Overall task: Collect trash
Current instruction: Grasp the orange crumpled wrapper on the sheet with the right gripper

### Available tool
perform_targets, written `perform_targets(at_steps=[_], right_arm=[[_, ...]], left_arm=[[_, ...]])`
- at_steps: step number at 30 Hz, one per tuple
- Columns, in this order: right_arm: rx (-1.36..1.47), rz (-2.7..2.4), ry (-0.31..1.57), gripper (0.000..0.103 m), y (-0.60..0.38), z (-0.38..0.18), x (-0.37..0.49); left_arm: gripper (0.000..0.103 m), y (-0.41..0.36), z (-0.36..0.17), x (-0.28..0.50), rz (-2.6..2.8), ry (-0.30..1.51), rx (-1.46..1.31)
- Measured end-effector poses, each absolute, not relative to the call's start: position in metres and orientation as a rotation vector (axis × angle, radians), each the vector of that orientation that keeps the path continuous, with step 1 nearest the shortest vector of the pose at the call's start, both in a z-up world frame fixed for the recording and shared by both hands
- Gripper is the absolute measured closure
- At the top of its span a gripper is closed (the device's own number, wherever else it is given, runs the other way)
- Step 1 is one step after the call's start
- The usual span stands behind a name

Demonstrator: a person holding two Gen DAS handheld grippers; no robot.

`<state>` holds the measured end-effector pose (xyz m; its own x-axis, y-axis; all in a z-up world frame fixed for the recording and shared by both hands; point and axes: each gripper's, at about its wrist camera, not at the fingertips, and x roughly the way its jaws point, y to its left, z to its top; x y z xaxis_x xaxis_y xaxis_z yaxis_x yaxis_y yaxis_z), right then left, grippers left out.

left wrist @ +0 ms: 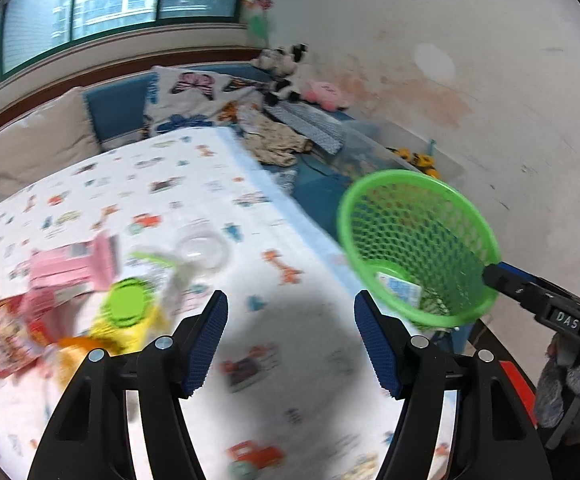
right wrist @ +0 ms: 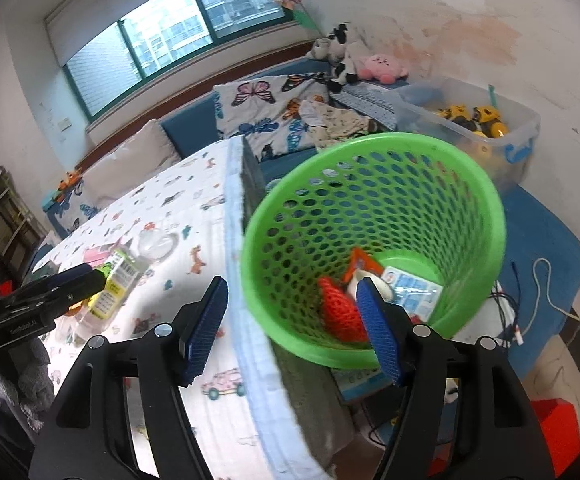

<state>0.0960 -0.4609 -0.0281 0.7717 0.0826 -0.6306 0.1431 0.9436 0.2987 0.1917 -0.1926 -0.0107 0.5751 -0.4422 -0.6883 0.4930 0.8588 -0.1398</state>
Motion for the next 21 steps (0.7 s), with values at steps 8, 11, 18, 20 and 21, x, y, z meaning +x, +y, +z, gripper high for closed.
perform_targets(at_steps=[8, 11, 18, 20, 21], right_arm=[[0.307, 0.048, 0.708, 0.034, -0.421, -0.025, 0.112], [0.284, 0.093, 0.713, 0.034, -0.402, -0.023, 0.118], [0.218, 0.255, 0.744, 0.034, -0.349, -0.02, 0.14], [0.177, 0.301, 0.756, 0.034, -0.329, -0.02, 0.147], [0.156, 0.324, 0.761, 0.034, -0.319, -0.02, 0.149]], left_arm=[[0.037, -0.114, -0.008, 0.189, -0.409, 0.758, 0.031], [0.033, -0.084, -0.01, 0.185, -0.356, 0.756, 0.012], [0.03, -0.023, -0.019, 0.175, -0.263, 0.778, -0.054], [0.029, -0.009, -0.023, 0.171, -0.242, 0.785, -0.068], [0.029, -0.003, -0.024, 0.169, -0.229, 0.788, -0.072]])
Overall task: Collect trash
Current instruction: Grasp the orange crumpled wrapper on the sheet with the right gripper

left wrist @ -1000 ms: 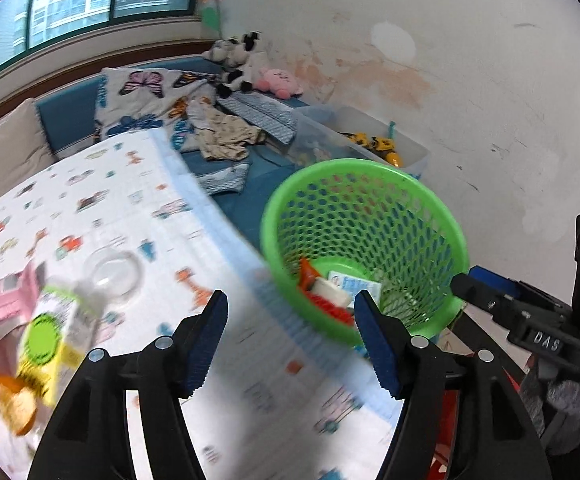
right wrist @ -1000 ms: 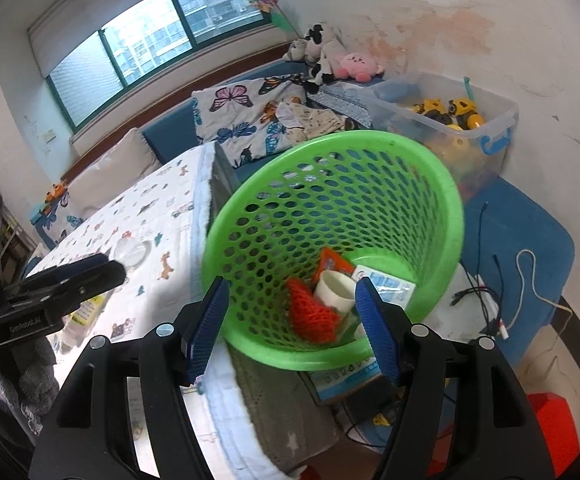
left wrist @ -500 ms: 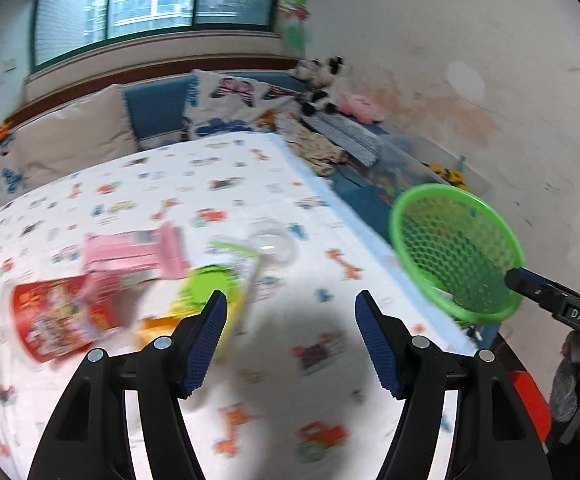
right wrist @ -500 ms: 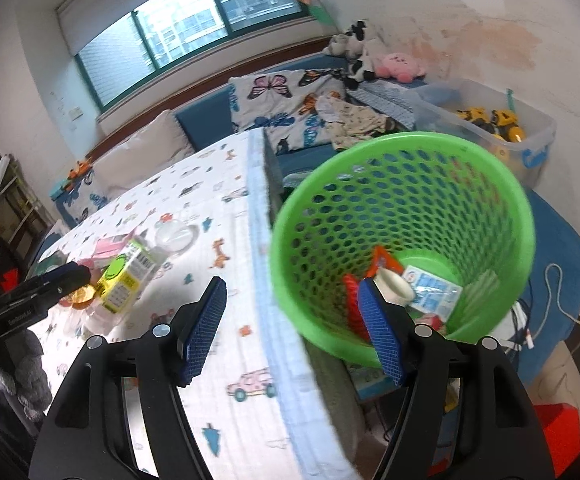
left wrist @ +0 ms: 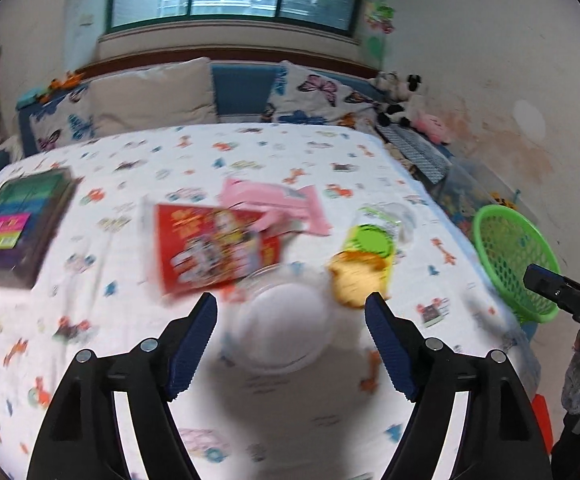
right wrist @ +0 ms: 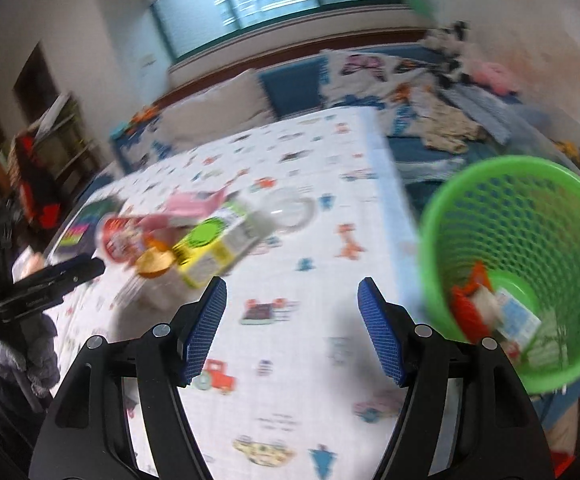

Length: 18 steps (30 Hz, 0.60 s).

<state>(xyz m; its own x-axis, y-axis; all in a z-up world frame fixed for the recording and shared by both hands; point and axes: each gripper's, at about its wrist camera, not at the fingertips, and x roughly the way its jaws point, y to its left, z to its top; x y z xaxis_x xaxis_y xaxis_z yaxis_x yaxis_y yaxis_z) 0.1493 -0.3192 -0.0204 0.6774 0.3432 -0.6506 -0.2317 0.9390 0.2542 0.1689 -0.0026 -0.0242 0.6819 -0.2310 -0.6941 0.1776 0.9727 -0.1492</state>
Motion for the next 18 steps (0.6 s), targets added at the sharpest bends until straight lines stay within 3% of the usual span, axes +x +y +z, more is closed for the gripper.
perform_targets(at_steps=[18], right_arm=[[-0.195, 0.642, 0.836, 0.035, -0.184, -0.039, 0.194]], left_arm=[[0.022, 0.034, -0.047, 0.156, -0.215, 0.859, -0.106]])
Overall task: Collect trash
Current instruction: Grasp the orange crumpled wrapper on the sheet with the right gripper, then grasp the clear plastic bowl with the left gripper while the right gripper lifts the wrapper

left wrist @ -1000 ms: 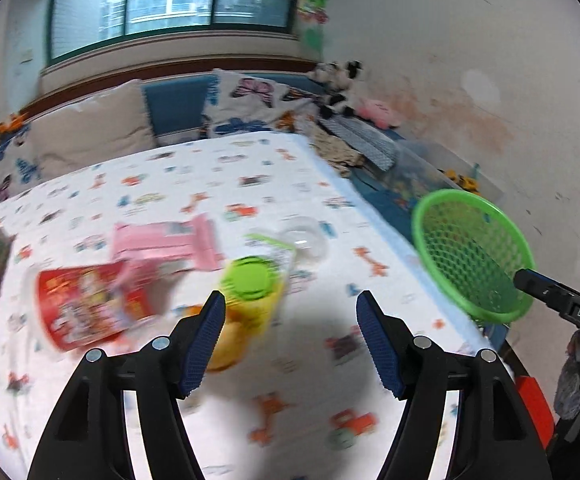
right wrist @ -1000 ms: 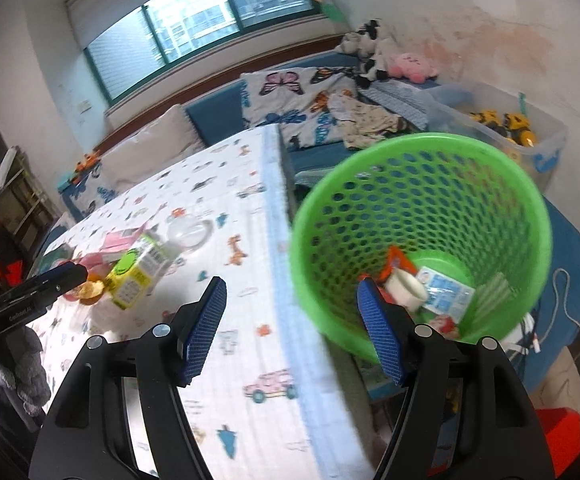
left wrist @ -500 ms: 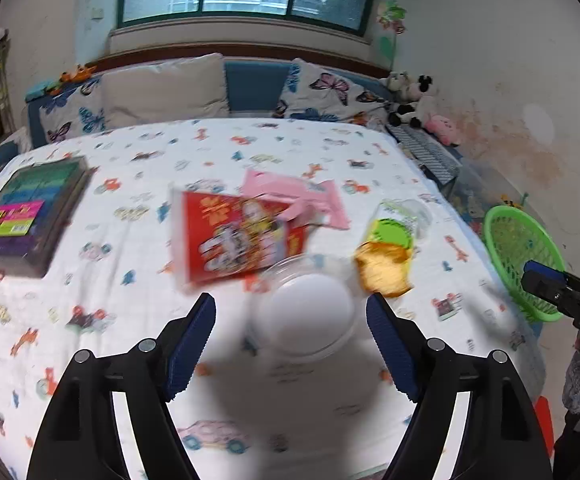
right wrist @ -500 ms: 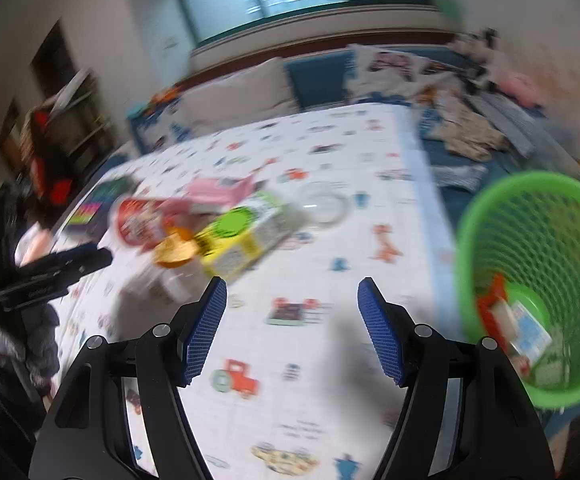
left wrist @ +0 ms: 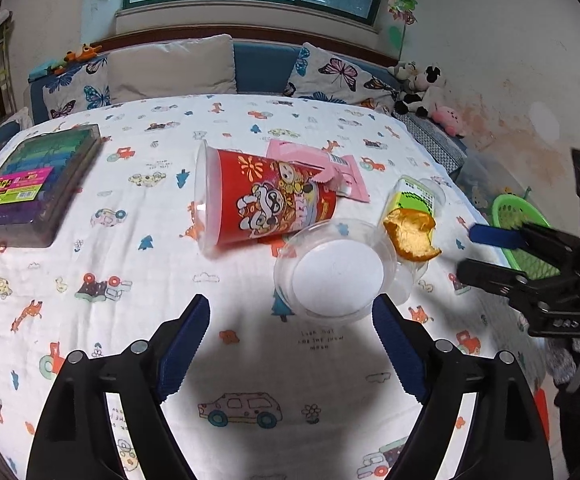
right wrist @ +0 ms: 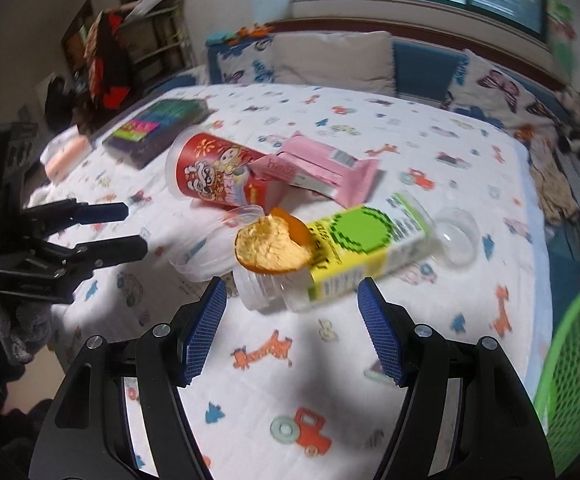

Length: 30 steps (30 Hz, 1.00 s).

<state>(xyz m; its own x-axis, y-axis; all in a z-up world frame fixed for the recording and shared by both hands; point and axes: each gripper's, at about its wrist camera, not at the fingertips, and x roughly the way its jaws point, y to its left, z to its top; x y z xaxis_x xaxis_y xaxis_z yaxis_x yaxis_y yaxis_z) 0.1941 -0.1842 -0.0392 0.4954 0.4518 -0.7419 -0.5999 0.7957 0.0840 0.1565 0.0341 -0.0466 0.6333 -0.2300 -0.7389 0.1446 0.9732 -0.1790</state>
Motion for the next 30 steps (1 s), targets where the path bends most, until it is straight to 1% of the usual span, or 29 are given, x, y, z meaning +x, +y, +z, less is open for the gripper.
perform_targets(at_steps=[7, 13, 14, 16, 19, 20, 24, 27, 30], right_arm=[[-0.326, 0.691, 0.837, 0.035, -0.157, -0.047, 0.208], [-0.377, 0.705, 0.854, 0.035, -0.149, -0.054, 0.218], [-0.375, 0.715, 0.861, 0.037, -0.149, -0.055, 0.219], [-0.381, 0.714, 0.862, 0.043, -0.148, -0.055, 0.221], [-0.376, 0.728, 0.871, 0.05, -0.148, -0.056, 0.221], [-0.379, 0.725, 0.867, 0.051, -0.148, -0.056, 0.22], [-0.347, 0.716, 0.864, 0.059, -0.152, -0.051, 0.218], [-0.296, 0.699, 0.864, 0.061, -0.163, -0.045, 0.219], [-0.246, 0.677, 0.857, 0.062, -0.177, -0.039, 0.219]], left_arm=[[0.018, 0.032, -0.051, 0.158, -0.253, 0.878, -0.096], [0.015, 0.032, -0.053, 0.162, -0.276, 0.887, -0.076], [0.015, 0.032, -0.054, 0.162, -0.281, 0.89, -0.073], [0.014, 0.032, -0.055, 0.163, -0.293, 0.894, -0.07], [0.013, 0.031, -0.057, 0.167, -0.302, 0.903, -0.062], [0.013, 0.03, -0.058, 0.169, -0.304, 0.908, -0.059], [0.011, 0.024, -0.061, 0.177, -0.333, 0.922, -0.058], [0.01, 0.017, -0.064, 0.185, -0.351, 0.935, -0.065], [0.01, 0.015, -0.068, 0.196, -0.364, 0.952, -0.094]])
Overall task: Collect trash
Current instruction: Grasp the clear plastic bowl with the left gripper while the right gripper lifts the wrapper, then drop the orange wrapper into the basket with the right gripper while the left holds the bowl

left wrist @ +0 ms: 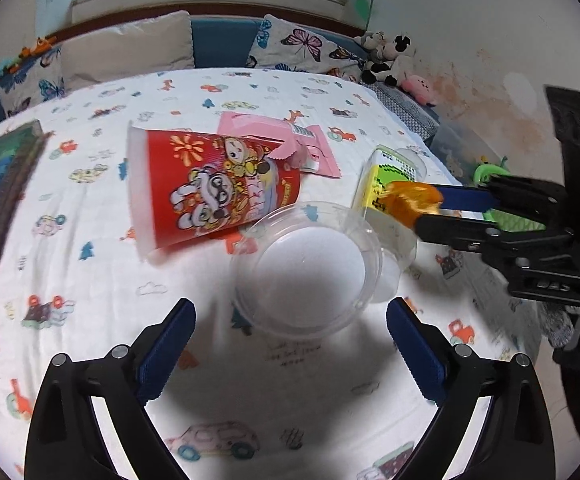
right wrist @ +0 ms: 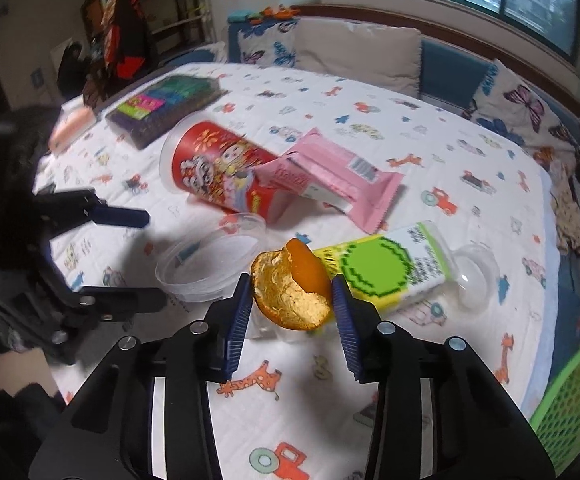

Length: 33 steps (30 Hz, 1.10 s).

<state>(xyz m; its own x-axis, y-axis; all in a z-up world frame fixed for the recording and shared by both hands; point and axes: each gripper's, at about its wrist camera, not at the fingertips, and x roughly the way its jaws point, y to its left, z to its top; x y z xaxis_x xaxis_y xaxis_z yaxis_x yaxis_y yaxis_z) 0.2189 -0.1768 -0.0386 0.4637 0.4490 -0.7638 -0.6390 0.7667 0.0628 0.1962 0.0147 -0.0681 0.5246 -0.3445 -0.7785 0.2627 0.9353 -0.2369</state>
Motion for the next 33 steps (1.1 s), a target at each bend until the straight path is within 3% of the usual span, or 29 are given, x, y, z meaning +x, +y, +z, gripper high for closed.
perform_targets(at_steps=[27, 33], right_arm=[[-0.049, 0.534, 0.816, 0.062, -0.255, -0.025, 0.183], [-0.005, 0.481, 0.813, 0.062, -0.277, -0.025, 0.176]], left_arm=[[0.009, -0.002, -0.085, 0.234, -0.416, 0.978, -0.134], [0.014, -0.005, -0.083, 0.23, -0.423, 0.957, -0.115]])
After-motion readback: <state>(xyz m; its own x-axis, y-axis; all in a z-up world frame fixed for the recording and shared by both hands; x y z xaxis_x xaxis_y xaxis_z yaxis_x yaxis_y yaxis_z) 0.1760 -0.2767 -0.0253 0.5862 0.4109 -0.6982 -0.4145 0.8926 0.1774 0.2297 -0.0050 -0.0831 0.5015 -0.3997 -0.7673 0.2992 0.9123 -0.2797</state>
